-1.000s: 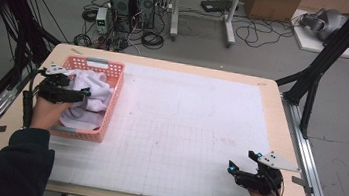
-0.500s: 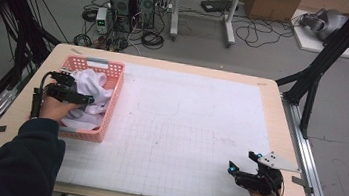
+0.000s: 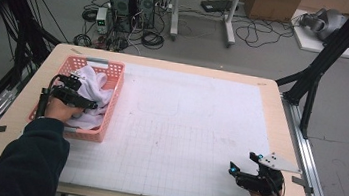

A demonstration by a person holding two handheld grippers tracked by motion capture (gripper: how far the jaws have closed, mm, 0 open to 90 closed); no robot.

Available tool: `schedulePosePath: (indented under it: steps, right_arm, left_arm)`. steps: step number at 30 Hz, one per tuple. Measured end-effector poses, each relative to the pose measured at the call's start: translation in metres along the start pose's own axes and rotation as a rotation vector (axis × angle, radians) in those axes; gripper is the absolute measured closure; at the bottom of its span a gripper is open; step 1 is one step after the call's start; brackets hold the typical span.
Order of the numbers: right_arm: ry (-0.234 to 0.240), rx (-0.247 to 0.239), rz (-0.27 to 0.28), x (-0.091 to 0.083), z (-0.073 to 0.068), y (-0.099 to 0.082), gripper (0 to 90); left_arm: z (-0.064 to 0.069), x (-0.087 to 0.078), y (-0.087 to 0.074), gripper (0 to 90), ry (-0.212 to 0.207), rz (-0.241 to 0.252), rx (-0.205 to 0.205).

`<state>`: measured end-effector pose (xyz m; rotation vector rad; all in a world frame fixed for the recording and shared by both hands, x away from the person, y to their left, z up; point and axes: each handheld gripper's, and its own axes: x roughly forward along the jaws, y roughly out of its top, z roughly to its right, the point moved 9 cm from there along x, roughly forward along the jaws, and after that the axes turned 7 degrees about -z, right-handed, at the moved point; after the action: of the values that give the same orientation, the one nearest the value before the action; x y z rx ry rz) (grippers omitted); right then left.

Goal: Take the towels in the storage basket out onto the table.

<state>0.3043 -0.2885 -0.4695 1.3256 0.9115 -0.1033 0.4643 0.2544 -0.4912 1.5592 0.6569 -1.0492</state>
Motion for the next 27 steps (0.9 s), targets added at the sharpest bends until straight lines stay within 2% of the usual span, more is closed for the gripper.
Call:
schedulePosePath:
  steps: [2, 6, 7, 8, 10, 15, 21, 22, 26, 27]
  right_arm:
    - [-0.001, 0.0, 0.0, 0.0, 0.0, 0.0, 16.1]
    - [-0.002, 0.003, 0.0, 0.0, 0.001, 0.0, 16.1]
    - [-0.002, 0.003, -0.001, 0.0, 0.001, 0.0, 16.1]
    - [-0.002, 0.001, -0.002, 0.0, 0.0, 0.0, 16.3]
    - [-0.002, 0.003, -0.004, 0.001, 0.0, 0.0, 16.5]
    - [-0.003, 0.011, -0.001, 0.001, 0.001, 0.001, 16.6]
    - [-0.001, 0.007, -0.002, 0.002, 0.0, 0.002, 16.6]
    - [-0.001, 0.006, -0.001, 0.002, 0.0, 0.002, 16.6]
    - [-0.003, 0.016, 0.0, 0.001, 0.001, 0.001, 16.6]
    - [-0.004, 0.014, 0.002, 0.001, 0.001, 0.001, 16.6]
  left_arm:
    - [0.0, 0.0, 0.0, 4.7, 0.008, -0.003, 0.005]
    - [-0.001, -0.002, 0.0, 16.0, 0.036, -0.004, 0.019]
    - [-0.001, -0.003, 0.0, 16.0, 0.046, -0.008, 0.034]
    - [-0.001, -0.004, 0.0, 23.4, 0.056, -0.01, 0.042]
    - [-0.001, -0.006, 0.0, 31.2, 0.069, -0.008, 0.056]
    - [0.001, -0.01, 0.002, 45.3, 0.079, 0.007, 0.067]
    - [0.001, -0.016, 0.005, 55.1, 0.052, 0.05, 0.037]
    - [0.001, -0.019, 0.007, 55.8, 0.043, 0.076, 0.028]
    - [0.001, -0.024, 0.009, 56.6, 0.026, 0.121, 0.021]
    - [0.0, -0.029, 0.011, 56.6, 0.009, 0.155, 0.008]
